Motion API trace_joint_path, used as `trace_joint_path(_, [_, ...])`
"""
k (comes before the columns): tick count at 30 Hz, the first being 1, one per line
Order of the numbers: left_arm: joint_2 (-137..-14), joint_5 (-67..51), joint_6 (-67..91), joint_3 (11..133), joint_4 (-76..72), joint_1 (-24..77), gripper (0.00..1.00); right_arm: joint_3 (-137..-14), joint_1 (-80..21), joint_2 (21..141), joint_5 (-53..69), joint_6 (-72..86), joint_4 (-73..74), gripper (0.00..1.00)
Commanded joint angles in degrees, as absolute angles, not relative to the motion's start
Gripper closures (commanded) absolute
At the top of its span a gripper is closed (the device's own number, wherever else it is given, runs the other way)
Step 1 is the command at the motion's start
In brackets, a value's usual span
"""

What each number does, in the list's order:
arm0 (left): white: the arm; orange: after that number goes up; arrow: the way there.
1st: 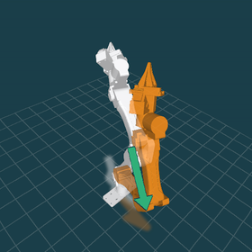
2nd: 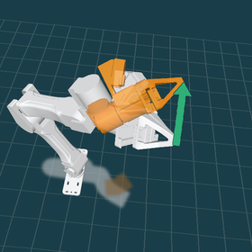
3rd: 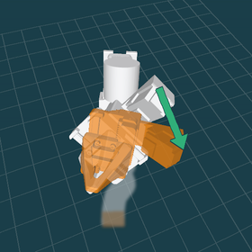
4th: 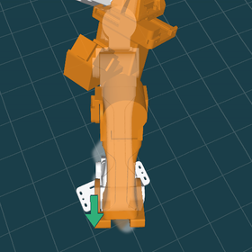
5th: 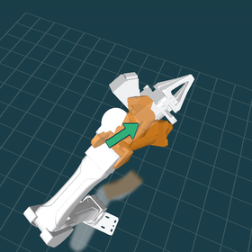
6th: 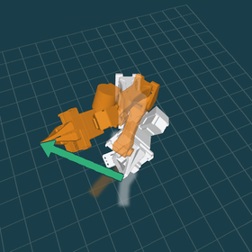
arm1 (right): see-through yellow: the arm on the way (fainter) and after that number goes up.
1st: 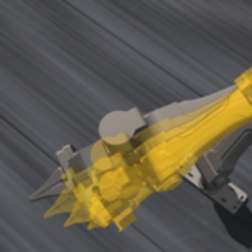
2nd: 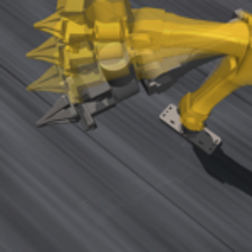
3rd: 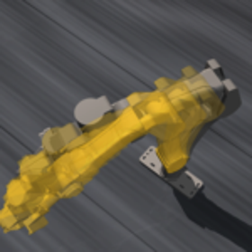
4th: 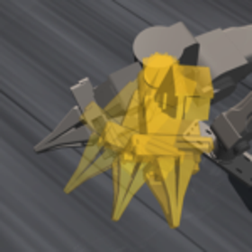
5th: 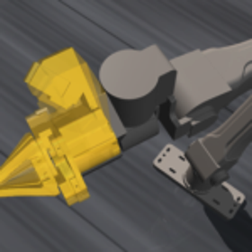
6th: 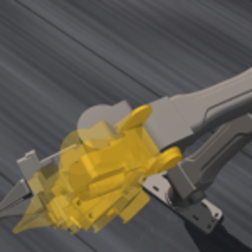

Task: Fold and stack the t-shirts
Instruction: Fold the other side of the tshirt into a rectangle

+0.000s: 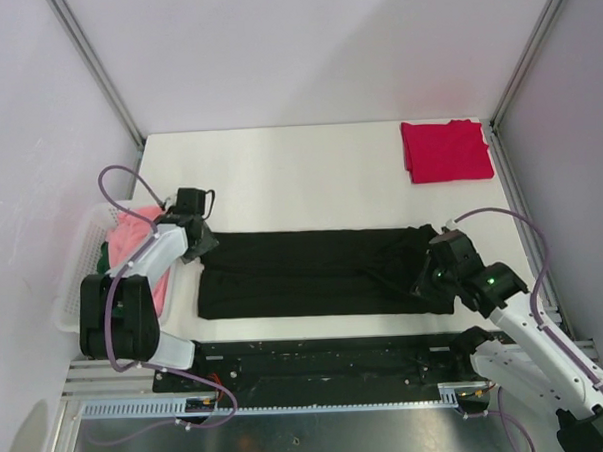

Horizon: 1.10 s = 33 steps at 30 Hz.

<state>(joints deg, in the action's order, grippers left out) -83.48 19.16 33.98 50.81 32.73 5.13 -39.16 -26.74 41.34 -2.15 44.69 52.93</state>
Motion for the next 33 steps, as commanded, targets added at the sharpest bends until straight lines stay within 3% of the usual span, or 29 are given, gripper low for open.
trace_joint_path(1, [-79.64,17.6,32.22,52.43,32.24,5.03,0.45,-37.76,-30.24,42.17,-3.59,47.92,51.87,0.91])
trace_joint_path(4, [-78.92,14.57,30.87,53.08,31.66,5.55,0.43,-37.68,-33.87,44.16,-5.37,49.66,50.36,0.82])
trace_joint_path(7, [-78.25,9.38,29.34,53.13,30.23,7.53,0.42,-38.94,-34.85,46.41,-7.56,49.0,49.0,0.64])
trace_joint_path(9, [-78.21,5.9,28.38,53.03,28.83,10.52,0.42,-41.82,-33.06,48.47,-10.39,46.4,48.22,0.51])
trace_joint_path(12, [-79.56,2.38,28.06,53.67,27.18,17.33,0.41,-45.02,-25.51,53.4,-10.88,40.79,44.18,0.43])
trace_joint_path(20, [-87.49,-4.63,30.71,56.68,21.71,28.97,0.42,-49.52,-7.53,69.35,-6.3,34.85,31.02,0.53])
trace_joint_path(33, [-97.81,-4.38,36.16,59.31,20.49,29.27,0.42,-51.65,-0.44,83.18,-2.99,34.87,17.77,0.58])
